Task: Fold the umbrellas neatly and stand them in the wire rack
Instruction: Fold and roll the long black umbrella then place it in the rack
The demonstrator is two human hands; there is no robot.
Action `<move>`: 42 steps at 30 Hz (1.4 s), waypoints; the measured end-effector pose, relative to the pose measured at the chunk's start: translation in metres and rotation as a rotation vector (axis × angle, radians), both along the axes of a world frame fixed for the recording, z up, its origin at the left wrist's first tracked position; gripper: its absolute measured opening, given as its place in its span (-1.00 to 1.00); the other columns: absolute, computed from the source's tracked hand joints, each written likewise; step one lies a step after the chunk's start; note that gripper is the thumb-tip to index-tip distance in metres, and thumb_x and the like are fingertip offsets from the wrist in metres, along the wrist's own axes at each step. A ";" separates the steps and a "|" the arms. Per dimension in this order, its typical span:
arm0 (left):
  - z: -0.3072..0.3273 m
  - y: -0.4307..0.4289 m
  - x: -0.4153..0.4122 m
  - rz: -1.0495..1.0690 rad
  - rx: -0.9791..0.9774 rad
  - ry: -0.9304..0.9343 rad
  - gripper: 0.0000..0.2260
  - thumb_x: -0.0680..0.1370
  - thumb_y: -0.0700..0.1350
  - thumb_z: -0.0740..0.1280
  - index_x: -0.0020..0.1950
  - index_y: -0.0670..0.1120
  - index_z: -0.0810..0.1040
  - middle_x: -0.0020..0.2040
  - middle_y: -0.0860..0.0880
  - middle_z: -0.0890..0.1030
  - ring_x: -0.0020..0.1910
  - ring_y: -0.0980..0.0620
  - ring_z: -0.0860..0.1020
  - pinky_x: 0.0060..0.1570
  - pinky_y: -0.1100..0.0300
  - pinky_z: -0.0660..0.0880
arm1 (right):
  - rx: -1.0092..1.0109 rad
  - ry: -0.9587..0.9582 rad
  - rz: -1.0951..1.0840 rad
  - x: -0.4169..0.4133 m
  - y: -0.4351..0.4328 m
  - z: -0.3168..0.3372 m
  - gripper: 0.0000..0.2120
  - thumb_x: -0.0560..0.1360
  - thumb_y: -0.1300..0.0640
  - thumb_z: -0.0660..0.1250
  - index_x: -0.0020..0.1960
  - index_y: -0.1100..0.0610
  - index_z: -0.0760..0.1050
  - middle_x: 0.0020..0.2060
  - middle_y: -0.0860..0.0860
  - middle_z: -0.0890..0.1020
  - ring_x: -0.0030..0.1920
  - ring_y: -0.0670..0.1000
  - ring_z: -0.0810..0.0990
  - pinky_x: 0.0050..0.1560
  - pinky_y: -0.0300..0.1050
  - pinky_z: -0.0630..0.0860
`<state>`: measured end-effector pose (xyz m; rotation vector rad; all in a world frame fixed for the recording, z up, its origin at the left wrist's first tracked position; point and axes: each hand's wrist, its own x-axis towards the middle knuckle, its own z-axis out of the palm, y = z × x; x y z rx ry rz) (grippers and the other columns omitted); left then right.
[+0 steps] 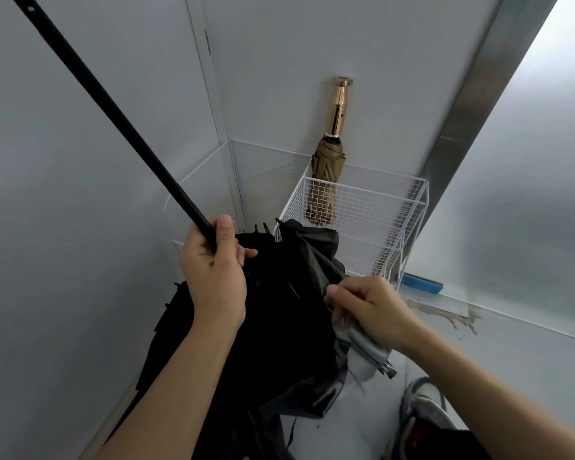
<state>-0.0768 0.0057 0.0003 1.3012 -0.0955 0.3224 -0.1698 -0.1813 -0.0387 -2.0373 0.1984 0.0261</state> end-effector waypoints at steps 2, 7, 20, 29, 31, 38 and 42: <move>-0.002 -0.002 -0.002 0.009 -0.005 -0.002 -0.80 0.67 -0.17 0.23 -0.16 -0.09 0.45 -0.47 0.09 0.33 -0.50 0.10 0.33 -0.29 0.15 0.55 | -0.076 0.020 -0.003 -0.005 -0.001 -0.004 -0.75 0.58 0.01 0.34 -0.23 0.05 0.65 -0.41 -0.01 0.66 -0.44 -0.10 0.55 -0.30 -0.22 0.48; -0.001 -0.008 -0.003 0.002 -0.028 -0.001 -0.79 0.66 -0.18 0.23 -0.17 -0.07 0.47 -0.49 0.11 0.34 -0.51 0.10 0.33 -0.32 0.16 0.55 | 0.037 -0.206 -0.191 -0.003 -0.007 0.003 -0.88 0.52 0.07 0.43 -0.20 -0.01 0.65 -0.34 -0.01 0.65 -0.32 -0.04 0.57 -0.22 -0.10 0.51; 0.006 -0.020 -0.003 -0.049 -0.129 0.056 -0.80 0.66 -0.18 0.24 -0.16 -0.13 0.48 -0.46 0.04 0.39 -0.48 0.04 0.43 -0.28 0.10 0.57 | -0.217 -0.180 0.052 0.004 0.023 -0.015 -0.50 0.40 -0.15 0.50 0.30 -0.12 0.49 0.00 -0.28 0.49 -0.08 -0.21 0.55 -0.09 -0.44 0.40; 0.010 -0.015 -0.010 -0.300 -0.198 0.121 -0.78 0.61 -0.11 0.28 -0.22 -0.10 0.56 -0.41 -0.06 0.47 -0.37 -0.06 0.50 -0.13 0.00 0.58 | -0.487 -0.087 0.127 0.014 0.033 -0.027 -0.58 0.46 -0.19 0.41 0.23 -0.01 0.54 0.03 -0.11 0.64 0.09 -0.01 0.60 0.09 -0.01 0.51; 0.010 -0.006 -0.005 -0.460 -0.163 0.148 -0.76 0.56 -0.03 0.31 -0.23 -0.14 0.59 -0.36 -0.10 0.54 -0.29 -0.10 0.57 -0.06 -0.01 0.59 | -0.431 -0.092 0.160 0.014 0.031 -0.024 -0.67 0.46 -0.14 0.44 0.13 0.00 0.57 -0.05 -0.11 0.65 0.02 -0.02 0.62 0.03 -0.03 0.52; 0.002 -0.008 -0.007 -0.547 -0.047 0.230 -0.51 0.54 0.11 0.21 -0.50 -0.14 0.33 -0.60 -0.10 0.33 -0.51 -0.12 0.49 -0.15 -0.04 0.60 | -0.401 -0.084 0.237 0.016 0.026 -0.016 -0.56 0.41 -0.19 0.48 0.21 -0.03 0.59 -0.04 -0.16 0.65 -0.02 -0.15 0.59 -0.04 -0.23 0.41; 0.000 -0.007 -0.002 -0.338 -0.084 0.243 -0.51 0.51 0.18 0.22 -0.55 -0.02 0.25 -0.62 0.01 0.20 -0.62 0.02 0.27 -0.37 0.11 0.53 | -0.328 -0.067 0.079 0.018 0.008 -0.005 -0.51 0.35 -0.19 0.52 0.24 -0.10 0.58 0.01 -0.25 0.60 -0.01 -0.22 0.56 0.04 -0.21 0.45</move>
